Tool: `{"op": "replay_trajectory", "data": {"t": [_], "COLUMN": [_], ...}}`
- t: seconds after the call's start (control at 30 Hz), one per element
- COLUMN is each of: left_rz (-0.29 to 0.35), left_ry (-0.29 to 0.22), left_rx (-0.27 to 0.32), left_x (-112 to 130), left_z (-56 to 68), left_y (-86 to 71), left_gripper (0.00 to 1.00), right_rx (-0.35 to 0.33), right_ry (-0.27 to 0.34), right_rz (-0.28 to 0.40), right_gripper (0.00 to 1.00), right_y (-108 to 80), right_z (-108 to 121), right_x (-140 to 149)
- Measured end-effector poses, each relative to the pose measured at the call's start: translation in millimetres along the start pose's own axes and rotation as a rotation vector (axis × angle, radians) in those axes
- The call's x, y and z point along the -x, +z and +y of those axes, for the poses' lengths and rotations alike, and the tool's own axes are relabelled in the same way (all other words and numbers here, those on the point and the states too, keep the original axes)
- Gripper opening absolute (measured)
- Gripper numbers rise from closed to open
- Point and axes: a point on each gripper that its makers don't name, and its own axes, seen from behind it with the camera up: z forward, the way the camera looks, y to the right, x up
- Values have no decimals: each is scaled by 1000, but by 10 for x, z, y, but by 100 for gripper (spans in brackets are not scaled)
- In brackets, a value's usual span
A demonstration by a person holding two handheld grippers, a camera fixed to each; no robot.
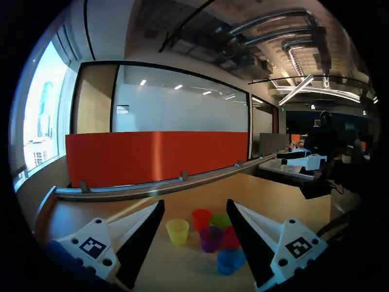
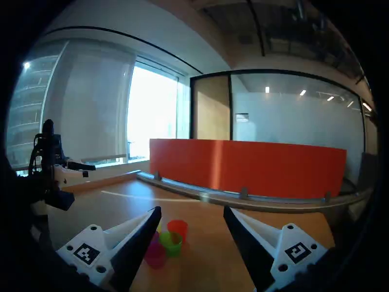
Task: Pour water
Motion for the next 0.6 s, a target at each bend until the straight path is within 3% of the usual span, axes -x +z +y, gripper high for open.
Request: {"op": "replay_trajectory", "data": {"t": [0.6], "left_rz": [-96], "left_ry": [43], "left_rx": [108], "left_x": [324], "left_z": [185], "left_y": [17], "left_gripper": [94], "right_rx": [-68], "right_ry": [-66], "right_rz": [-55], "right_gripper": [99], "right_y": [58], "right_z": [-102], "right_x": [73]}}
